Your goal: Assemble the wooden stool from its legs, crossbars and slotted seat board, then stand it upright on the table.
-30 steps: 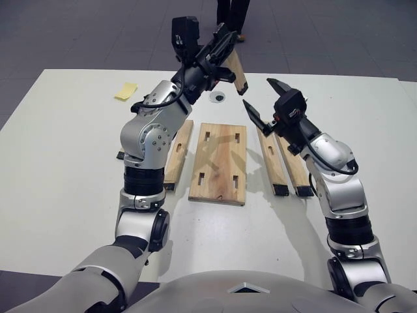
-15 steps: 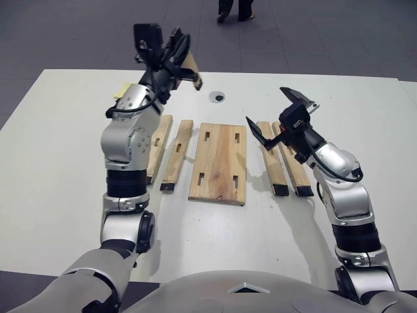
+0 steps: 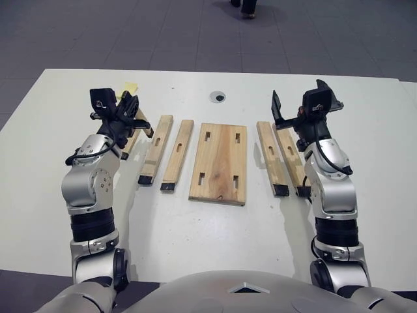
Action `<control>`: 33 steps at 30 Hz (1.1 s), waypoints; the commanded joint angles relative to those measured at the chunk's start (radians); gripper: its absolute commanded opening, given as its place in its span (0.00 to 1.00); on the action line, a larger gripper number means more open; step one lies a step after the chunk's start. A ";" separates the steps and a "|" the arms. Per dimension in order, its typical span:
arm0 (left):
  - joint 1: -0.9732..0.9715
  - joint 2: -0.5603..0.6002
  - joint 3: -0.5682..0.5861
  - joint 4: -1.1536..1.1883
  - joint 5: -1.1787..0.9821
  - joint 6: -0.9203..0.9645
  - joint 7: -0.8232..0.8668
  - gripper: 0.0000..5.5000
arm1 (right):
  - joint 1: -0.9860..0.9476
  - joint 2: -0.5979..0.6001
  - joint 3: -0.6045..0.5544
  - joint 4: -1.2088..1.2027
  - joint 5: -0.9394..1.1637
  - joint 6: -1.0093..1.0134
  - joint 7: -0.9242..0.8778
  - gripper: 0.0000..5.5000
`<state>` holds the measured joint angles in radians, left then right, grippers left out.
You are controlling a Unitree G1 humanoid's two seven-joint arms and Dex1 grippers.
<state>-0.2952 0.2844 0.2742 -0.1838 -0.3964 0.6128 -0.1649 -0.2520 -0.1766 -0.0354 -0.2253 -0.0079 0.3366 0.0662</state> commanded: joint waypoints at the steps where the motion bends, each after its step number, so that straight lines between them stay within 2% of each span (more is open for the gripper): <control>1: -0.012 -0.028 -0.014 -0.002 -0.012 0.000 0.004 0.08 | -0.019 0.026 0.013 -0.012 -0.002 0.021 -0.013 0.98; 10: -0.002 -0.054 -0.042 0.075 0.021 -0.051 -0.006 0.08 | -0.022 0.051 0.014 -0.011 0.005 0.034 -0.015 0.98; 20: 0.029 -0.042 -0.048 0.053 0.021 -0.044 -0.009 0.08 | -0.017 0.063 0.020 -0.015 0.004 0.039 -0.014 0.98; 33: 0.042 -0.048 -0.011 0.012 -0.017 -0.020 0.007 0.08 | 0.001 0.064 0.016 -0.040 0.004 0.058 -0.012 0.98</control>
<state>-0.2652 0.2375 0.2540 -0.1547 -0.4000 0.5756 -0.1623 -0.2602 -0.1134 -0.0171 -0.2549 -0.0078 0.3808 0.0549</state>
